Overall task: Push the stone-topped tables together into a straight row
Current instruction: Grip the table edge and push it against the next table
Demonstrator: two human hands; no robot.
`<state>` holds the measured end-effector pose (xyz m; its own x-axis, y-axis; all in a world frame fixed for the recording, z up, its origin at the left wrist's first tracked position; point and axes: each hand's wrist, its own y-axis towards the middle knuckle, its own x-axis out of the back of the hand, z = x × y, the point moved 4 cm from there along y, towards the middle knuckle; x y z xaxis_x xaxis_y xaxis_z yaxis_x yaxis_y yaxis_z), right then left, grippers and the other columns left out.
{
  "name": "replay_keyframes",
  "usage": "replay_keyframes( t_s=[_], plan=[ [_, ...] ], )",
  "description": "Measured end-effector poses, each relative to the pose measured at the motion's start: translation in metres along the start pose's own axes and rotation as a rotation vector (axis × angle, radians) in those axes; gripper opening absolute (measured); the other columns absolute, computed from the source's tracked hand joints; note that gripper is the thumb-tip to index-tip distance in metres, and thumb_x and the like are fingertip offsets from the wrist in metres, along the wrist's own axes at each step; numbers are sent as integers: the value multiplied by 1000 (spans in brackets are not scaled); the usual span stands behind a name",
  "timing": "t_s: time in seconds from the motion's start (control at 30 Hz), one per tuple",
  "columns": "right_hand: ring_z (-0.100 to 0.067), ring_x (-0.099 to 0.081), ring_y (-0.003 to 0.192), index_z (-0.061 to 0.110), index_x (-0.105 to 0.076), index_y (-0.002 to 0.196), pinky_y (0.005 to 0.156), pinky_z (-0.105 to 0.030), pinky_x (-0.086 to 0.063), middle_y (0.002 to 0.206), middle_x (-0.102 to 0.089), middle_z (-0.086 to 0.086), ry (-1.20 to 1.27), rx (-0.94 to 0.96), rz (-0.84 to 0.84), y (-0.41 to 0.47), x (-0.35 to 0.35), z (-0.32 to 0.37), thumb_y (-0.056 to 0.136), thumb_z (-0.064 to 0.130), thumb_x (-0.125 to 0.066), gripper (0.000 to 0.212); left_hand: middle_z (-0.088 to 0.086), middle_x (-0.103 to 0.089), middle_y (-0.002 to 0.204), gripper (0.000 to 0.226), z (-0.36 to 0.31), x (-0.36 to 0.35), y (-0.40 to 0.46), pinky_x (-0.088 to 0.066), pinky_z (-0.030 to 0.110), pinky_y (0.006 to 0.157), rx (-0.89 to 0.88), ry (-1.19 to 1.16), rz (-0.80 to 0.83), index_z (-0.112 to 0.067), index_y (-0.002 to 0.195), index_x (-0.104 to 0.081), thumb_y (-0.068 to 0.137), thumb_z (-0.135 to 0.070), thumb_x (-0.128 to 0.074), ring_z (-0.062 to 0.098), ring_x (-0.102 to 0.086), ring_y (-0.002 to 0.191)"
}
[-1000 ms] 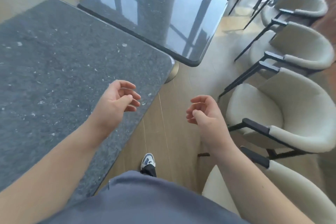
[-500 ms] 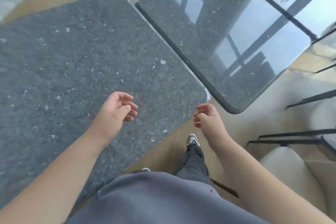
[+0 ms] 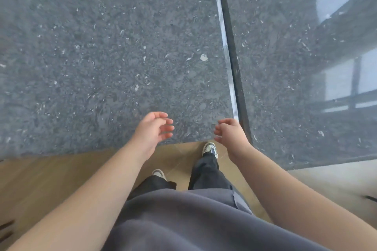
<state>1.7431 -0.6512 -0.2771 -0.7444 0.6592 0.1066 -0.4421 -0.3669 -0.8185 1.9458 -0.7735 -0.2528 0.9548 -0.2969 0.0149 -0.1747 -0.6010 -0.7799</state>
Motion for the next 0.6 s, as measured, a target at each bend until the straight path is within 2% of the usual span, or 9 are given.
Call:
replay_keyframes(
  t_s=[0.1, 0.2, 0.23, 0.27, 0.3, 0.33, 0.4, 0.47, 0.6],
  plan=[
    [-19, -60, 84, 5, -51, 120, 70, -32, -52, 95, -58, -9, 34, -49, -7, 8, 9, -16, 98, 0, -43, 24, 14, -67, 96, 17, 29, -11, 9, -55, 41, 77, 154, -126, 17, -6, 110, -55, 102, 0, -41, 28, -67, 85],
    [-33, -66, 103, -4, -53, 115, 91, -45, -55, 98, -62, -18, 98, -69, -104, 15, 13, -32, 98, -1, -44, 20, 15, -66, 99, 13, 56, -15, 16, -54, 43, 87, 281, -217, 72, -5, 113, -54, 104, -7, -45, 29, -66, 92],
    [-41, -66, 103, -14, -51, 117, 95, -49, -54, 96, -62, -27, 124, -87, -130, 17, 13, -40, 97, -2, -42, 24, 15, -66, 99, 12, 64, -15, 18, -54, 42, 90, 307, -221, 89, -4, 110, -55, 104, -10, -47, 29, -66, 92],
    [-45, -65, 91, -20, -44, 125, 95, -49, -55, 90, -58, -32, 163, -109, -159, 19, 12, -49, 96, -1, -42, 34, 15, -66, 99, 12, 71, -14, 19, -54, 42, 93, 335, -227, 100, -4, 106, -57, 105, -12, -48, 29, -66, 93],
    [-37, -62, 77, -20, -39, 133, 93, -46, -56, 83, -54, -26, 203, -137, -186, 19, 11, -59, 97, 4, -46, 44, 15, -65, 98, 16, 79, -11, 19, -53, 42, 96, 365, -246, 97, -3, 102, -58, 105, -16, -50, 29, -66, 95],
    [-26, -59, 75, -14, -38, 140, 96, -43, -56, 86, -52, -17, 255, -175, -199, 20, 8, -69, 97, 12, -53, 52, 16, -64, 98, 20, 88, -7, 19, -52, 43, 99, 397, -281, 79, -2, 99, -59, 105, -20, -51, 30, -64, 99],
    [-23, -62, 107, 5, -41, 147, 103, -41, -51, 119, -56, -12, 417, -256, -174, 22, -4, -84, 95, 34, -66, 64, 17, -61, 102, 30, 102, 1, 20, -50, 43, 103, 455, -385, 27, 1, 100, -59, 104, -29, -55, 32, -61, 107],
    [-27, -51, 134, 13, -39, 151, 109, -40, -46, 149, -47, -11, 592, -288, -67, 28, -24, -91, 92, 45, -68, 73, 17, -57, 112, 39, 113, 7, 25, -48, 45, 106, 483, -475, -15, 2, 111, -54, 99, -34, -63, 32, -58, 113],
    [-31, -64, 118, 12, -56, 135, 103, -46, -51, 131, -64, -13, 871, -298, 74, 36, -57, -85, 88, 42, -74, 58, 15, -52, 124, 48, 123, 19, 39, -41, 49, 114, 424, -712, -120, -9, 120, -47, 92, -40, -70, 31, -53, 117]
  ],
)
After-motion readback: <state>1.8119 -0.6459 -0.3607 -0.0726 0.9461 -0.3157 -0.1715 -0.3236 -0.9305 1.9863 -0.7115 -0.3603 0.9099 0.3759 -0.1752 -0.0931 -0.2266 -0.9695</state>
